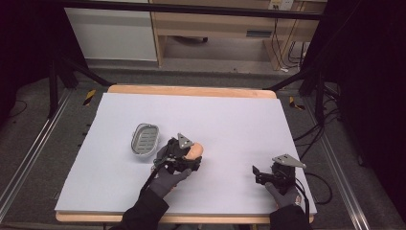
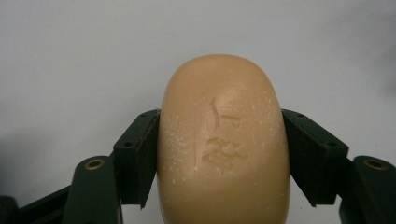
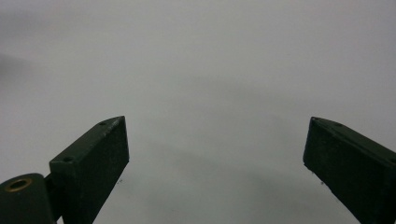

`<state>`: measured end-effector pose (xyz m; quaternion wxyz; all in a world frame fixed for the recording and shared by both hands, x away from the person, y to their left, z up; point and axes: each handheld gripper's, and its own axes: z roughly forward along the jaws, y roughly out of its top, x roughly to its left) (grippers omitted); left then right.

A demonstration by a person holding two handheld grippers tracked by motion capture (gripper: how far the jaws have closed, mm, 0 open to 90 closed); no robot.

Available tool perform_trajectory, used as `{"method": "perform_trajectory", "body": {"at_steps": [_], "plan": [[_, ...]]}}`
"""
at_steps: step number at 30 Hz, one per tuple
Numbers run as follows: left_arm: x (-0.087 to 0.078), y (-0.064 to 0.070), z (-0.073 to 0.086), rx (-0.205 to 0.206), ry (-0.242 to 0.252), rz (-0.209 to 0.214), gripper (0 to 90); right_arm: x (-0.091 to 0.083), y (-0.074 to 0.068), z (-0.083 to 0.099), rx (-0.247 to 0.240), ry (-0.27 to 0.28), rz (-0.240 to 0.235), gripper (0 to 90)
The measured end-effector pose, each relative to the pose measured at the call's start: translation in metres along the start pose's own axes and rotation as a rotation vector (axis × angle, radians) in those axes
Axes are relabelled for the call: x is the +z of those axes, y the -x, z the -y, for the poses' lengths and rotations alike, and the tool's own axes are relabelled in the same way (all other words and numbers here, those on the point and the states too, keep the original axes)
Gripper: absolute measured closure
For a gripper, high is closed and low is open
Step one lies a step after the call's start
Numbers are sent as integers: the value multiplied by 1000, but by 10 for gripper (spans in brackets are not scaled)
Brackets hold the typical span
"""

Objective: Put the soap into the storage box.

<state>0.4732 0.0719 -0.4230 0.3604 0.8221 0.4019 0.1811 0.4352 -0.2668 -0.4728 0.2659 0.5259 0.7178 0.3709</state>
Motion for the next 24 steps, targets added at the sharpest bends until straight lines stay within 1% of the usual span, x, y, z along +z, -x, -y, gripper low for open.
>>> {"method": "perform_trajectory", "body": {"at_steps": [5, 7, 13, 19, 21, 24], "plan": [[-6, -6, 0, -5, 2, -8, 320, 1, 0, 0, -3, -1, 0, 71], [-8, -8, 1, -20, 13, -13, 320, 0, 0, 0, -1, -1, 1, 71], [-15, -18, 3, -20, 10, -18, 320, 1, 0, 0, -1, -2, 2, 71], [-22, -26, 4, -41, 26, -29, 320, 0, 0, 0, 1, -2, 4, 71], [-25, -29, 4, -39, 24, -37, 320, 0, 0, 0, 0, -1, 3, 70], [-30, -35, 5, -48, 26, -50, 320, 0, 0, 0, 1, -1, 4, 70]]}}
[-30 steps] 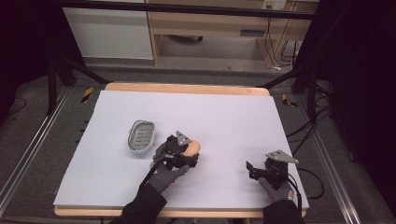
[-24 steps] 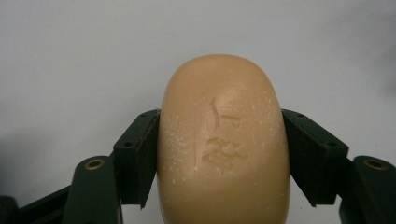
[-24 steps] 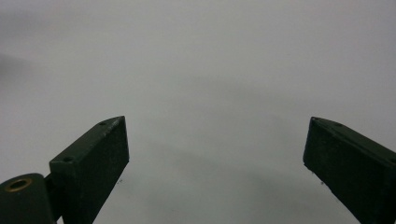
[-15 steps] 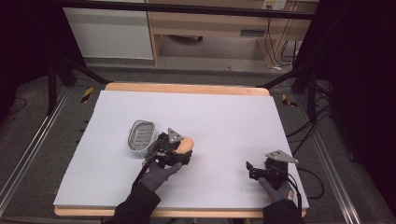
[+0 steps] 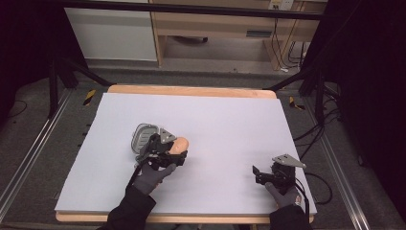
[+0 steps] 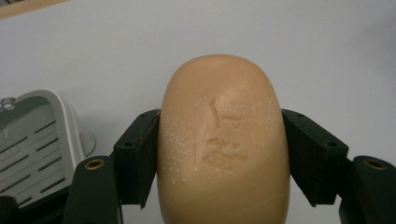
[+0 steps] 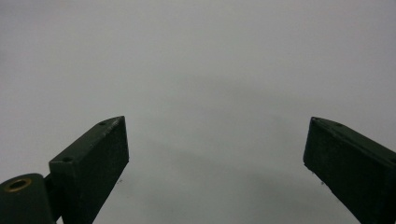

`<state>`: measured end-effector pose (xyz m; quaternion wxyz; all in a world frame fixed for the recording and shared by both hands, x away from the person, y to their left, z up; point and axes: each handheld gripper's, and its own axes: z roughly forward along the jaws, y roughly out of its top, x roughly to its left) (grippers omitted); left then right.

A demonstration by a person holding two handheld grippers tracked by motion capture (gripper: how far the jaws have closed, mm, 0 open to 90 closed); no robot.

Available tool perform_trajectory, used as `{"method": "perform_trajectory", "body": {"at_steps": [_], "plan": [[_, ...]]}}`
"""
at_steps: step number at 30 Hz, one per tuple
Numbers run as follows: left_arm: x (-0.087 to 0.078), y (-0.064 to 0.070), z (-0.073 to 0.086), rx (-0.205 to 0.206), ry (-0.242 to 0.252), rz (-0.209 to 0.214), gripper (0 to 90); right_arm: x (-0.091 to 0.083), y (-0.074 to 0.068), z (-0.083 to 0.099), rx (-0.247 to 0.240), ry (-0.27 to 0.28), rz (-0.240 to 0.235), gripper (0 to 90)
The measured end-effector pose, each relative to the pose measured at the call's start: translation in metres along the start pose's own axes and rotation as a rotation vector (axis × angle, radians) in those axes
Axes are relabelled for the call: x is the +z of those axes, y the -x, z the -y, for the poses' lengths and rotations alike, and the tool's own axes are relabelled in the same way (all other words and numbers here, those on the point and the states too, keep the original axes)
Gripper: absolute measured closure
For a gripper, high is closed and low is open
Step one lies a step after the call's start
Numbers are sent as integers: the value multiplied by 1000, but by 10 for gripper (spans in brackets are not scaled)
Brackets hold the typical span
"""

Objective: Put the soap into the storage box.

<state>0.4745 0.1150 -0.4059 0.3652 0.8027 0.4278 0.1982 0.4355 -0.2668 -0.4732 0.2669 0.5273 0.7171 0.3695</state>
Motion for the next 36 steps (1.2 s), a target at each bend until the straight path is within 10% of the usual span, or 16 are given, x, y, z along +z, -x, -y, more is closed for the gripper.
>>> {"method": "perform_trajectory", "body": {"at_steps": [36], "plan": [[-22, -63, -7, -105, 55, -109, 320, 0, 0, 0, -7, -1, 0, 68]]}}
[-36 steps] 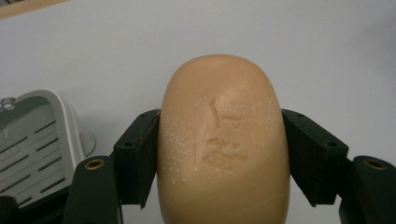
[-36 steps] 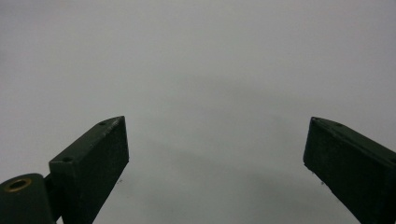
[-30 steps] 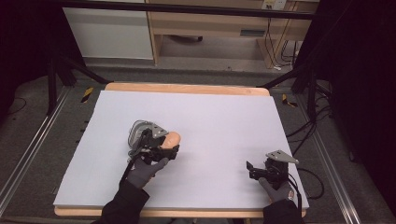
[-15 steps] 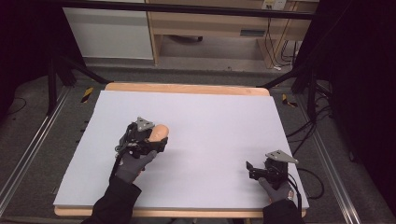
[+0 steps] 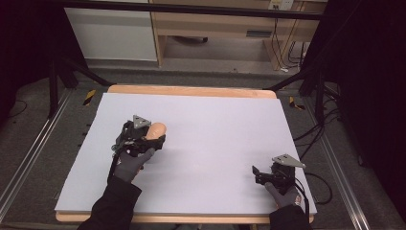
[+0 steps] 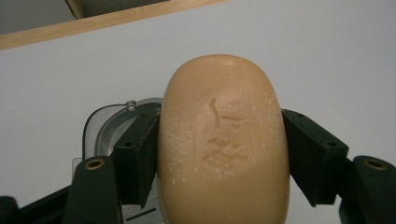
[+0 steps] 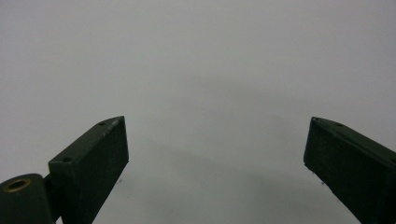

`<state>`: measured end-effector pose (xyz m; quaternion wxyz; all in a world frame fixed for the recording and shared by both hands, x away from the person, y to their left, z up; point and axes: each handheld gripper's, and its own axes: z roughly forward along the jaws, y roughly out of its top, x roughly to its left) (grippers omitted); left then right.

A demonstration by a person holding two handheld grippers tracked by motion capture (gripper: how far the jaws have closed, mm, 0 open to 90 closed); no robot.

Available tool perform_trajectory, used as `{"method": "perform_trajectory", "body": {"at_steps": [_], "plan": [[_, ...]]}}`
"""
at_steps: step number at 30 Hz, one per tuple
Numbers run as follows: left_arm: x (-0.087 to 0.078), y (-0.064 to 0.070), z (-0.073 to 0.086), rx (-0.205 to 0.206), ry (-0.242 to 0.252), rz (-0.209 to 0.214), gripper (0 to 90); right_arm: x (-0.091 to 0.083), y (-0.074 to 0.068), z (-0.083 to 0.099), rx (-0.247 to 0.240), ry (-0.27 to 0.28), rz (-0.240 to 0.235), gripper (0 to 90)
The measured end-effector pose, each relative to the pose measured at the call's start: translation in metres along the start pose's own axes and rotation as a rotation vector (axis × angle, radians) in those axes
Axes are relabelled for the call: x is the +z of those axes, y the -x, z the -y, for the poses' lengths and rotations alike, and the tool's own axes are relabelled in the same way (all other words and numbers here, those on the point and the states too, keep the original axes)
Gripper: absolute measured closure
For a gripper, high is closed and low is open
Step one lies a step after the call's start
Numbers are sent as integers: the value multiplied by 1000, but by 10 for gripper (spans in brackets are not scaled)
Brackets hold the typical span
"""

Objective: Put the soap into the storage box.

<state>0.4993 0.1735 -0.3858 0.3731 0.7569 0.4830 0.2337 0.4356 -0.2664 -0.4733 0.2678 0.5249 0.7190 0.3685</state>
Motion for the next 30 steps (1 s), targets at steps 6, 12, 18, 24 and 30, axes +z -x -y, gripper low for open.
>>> {"method": "perform_trajectory", "body": {"at_steps": [6, 12, 18, 24, 30], "plan": [[2, -7, 0, -13, 2, -11, 321, 0, 0, 0, -2, -1, 0, 68], [7, -14, 0, -23, -8, -26, 321, 0, 0, 0, -2, -2, 1, 68], [12, -20, 1, -39, -7, -38, 321, 0, 0, 0, 0, -2, 1, 68], [15, -27, 4, -45, -17, -47, 320, 0, 0, 0, -2, -2, 1, 68], [18, -31, 8, -53, -23, -51, 320, 0, 0, 0, -2, -2, 2, 68]]}}
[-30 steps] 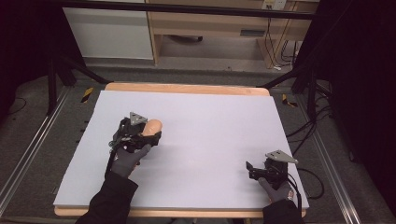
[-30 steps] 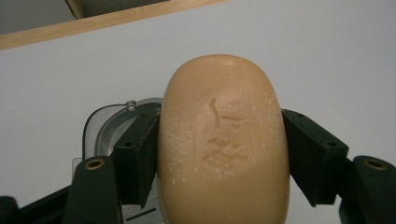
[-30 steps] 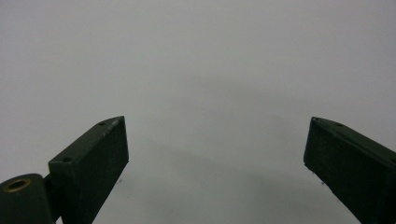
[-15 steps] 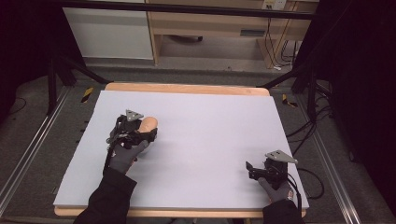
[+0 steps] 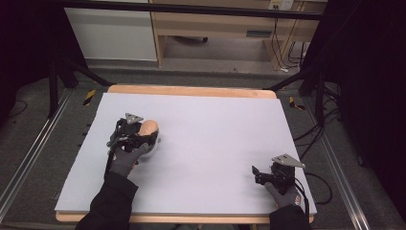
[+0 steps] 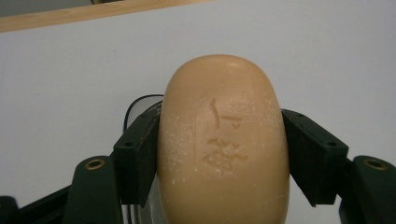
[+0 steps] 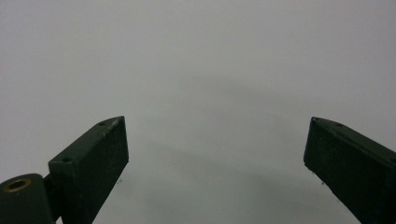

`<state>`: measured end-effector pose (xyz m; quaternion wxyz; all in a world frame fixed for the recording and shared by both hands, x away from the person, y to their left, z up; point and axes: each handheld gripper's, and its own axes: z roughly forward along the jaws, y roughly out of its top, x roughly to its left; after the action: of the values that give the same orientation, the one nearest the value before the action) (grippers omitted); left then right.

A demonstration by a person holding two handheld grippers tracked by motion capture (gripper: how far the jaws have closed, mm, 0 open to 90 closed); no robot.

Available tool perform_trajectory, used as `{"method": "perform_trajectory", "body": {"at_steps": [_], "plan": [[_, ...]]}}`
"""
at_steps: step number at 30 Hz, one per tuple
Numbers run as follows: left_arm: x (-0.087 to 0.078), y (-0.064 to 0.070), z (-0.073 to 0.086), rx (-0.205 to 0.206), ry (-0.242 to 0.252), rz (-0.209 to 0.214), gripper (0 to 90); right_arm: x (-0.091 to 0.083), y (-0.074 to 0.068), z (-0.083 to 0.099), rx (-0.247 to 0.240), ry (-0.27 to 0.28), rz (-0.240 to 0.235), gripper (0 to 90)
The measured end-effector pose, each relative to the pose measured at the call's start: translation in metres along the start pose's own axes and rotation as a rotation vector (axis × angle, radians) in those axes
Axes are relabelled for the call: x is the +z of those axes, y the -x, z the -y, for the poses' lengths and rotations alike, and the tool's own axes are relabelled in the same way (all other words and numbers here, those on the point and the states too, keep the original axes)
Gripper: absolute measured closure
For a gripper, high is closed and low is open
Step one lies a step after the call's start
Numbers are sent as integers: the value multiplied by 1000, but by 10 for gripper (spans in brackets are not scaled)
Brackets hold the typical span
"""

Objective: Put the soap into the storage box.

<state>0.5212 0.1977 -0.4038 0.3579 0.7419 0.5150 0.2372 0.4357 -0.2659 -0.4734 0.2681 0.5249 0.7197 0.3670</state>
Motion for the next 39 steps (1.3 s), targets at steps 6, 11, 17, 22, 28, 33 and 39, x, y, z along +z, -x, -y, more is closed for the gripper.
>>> {"method": "perform_trajectory", "body": {"at_steps": [6, 11, 17, 22, 28, 33, 39], "plan": [[4, -2, 4, -3, -9, -4, 320, 0, 0, 0, 4, -2, -2, 68], [6, -5, 7, -12, -16, -6, 320, 0, 0, 0, 6, -3, -3, 68], [9, -7, 10, -13, -23, -8, 320, 0, 0, 0, 5, -3, -2, 68], [11, -8, 11, -19, -26, -8, 320, 0, -1, 0, 6, -5, -2, 68], [14, -9, 13, -21, -32, -12, 320, 0, 0, 0, 3, -4, -2, 68], [16, -10, 15, -24, -42, -15, 320, 0, -1, 0, 6, -5, -2, 68], [18, -9, 16, -23, -45, -13, 320, 0, 0, 0, 3, -4, 0, 68]]}}
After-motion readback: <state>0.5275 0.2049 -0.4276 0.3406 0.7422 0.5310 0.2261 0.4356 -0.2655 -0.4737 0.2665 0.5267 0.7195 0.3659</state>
